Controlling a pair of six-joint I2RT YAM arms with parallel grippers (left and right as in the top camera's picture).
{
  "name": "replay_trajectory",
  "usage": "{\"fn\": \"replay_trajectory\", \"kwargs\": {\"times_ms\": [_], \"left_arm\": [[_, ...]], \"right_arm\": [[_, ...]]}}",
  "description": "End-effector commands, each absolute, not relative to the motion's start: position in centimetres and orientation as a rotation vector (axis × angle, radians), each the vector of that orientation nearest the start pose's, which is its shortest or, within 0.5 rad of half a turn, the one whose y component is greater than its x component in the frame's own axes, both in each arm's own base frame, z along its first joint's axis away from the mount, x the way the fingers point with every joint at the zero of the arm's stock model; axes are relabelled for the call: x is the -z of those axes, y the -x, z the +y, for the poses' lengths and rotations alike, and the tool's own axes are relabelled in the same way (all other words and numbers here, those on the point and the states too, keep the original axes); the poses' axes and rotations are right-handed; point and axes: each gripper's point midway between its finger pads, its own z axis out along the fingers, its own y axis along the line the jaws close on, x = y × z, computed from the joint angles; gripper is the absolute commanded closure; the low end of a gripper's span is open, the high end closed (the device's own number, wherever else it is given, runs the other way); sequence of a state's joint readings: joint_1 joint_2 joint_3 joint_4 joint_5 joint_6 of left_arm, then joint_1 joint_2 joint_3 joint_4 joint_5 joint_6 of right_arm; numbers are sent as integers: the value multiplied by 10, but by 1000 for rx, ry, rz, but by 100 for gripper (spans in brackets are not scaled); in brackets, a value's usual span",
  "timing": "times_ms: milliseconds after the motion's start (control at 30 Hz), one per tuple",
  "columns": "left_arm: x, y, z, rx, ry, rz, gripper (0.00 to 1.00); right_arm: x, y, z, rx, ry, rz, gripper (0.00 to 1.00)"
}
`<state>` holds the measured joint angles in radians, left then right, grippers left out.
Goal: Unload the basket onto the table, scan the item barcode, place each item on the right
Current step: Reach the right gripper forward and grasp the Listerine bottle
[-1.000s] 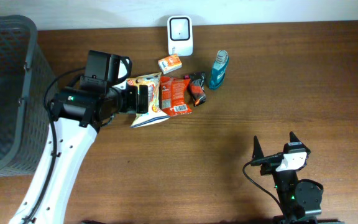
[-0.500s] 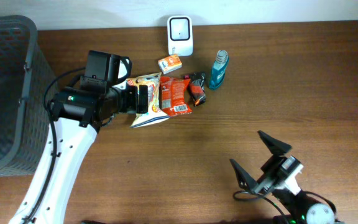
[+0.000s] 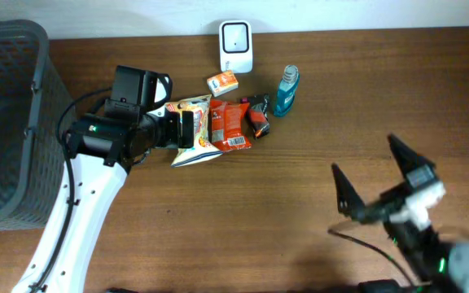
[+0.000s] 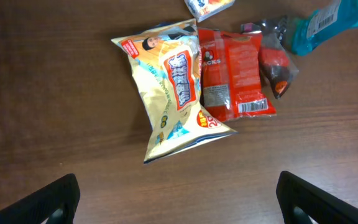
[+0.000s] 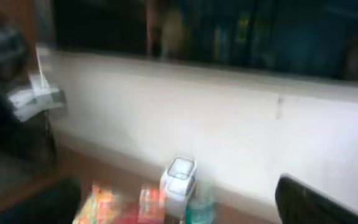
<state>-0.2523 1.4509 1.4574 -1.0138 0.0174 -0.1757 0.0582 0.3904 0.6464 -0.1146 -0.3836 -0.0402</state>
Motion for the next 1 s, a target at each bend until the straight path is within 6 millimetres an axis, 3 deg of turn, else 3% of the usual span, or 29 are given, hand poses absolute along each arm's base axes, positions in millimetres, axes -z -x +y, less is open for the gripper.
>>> {"fn": "replay_trajectory", "kwargs": {"times_ms": [0, 200, 367, 400, 500, 633, 800, 967], "left_arm": [[-231, -353, -93, 171, -112, 2584, 1], [-231, -353, -93, 171, -112, 2583, 1], [-231, -353, -93, 171, -112, 2583, 1], [-231, -353, -93, 171, -112, 2583, 1], [-231, -353, -93, 171, -112, 2583, 1], [-231, -353, -93, 171, -112, 2583, 1], [-231, -353, -93, 171, -112, 2583, 1], [-231, -353, -93, 171, -112, 2583, 1]], "right_arm": [[-376, -262, 79, -180, 546, 1611, 1], [-348, -312, 105, -518, 560, 2081, 2], [-292, -355, 128, -780, 543, 2260, 2], [-285, -365, 129, -772, 566, 2256, 2], [-268, -397, 125, -702, 591, 2233, 14], [-267, -431, 124, -638, 600, 2147, 24], [-243, -469, 113, -461, 527, 2170, 25], [-218, -492, 137, -585, 351, 2216, 26]]}}
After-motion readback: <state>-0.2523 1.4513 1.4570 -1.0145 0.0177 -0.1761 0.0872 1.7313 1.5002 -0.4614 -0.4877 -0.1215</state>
